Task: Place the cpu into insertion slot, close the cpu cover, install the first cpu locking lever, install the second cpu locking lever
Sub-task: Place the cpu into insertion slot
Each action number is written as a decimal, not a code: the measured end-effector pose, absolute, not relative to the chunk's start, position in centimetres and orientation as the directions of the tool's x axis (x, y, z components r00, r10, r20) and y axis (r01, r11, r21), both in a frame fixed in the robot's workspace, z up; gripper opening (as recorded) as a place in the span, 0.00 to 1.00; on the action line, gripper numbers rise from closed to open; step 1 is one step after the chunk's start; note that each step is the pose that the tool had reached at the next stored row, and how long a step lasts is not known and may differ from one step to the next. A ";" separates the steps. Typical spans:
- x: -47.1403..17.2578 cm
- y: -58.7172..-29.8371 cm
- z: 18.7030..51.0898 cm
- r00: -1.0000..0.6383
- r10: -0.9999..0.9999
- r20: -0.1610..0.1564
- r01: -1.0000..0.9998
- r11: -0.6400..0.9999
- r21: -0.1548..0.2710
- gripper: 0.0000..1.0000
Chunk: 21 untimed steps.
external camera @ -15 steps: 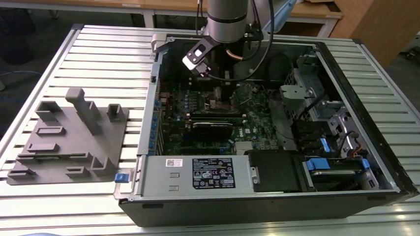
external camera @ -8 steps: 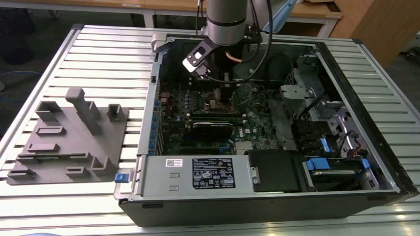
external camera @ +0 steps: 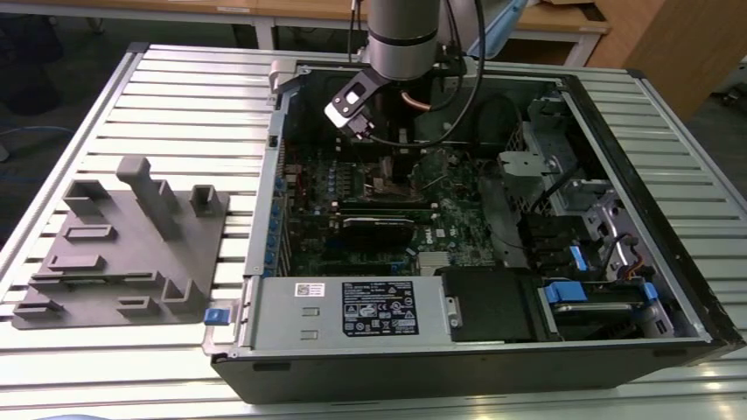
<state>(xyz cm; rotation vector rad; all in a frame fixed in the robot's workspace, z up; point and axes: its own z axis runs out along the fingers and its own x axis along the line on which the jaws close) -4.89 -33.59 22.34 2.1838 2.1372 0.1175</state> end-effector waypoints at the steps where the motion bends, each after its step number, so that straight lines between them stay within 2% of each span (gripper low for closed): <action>1: -4.9 -33.6 22.3 0.022 1.000 -0.004 0.993 -0.021 0.113 0.54; 21: -4.9 -33.6 21.9 0.022 1.000 -0.004 0.993 -0.021 0.113 0.54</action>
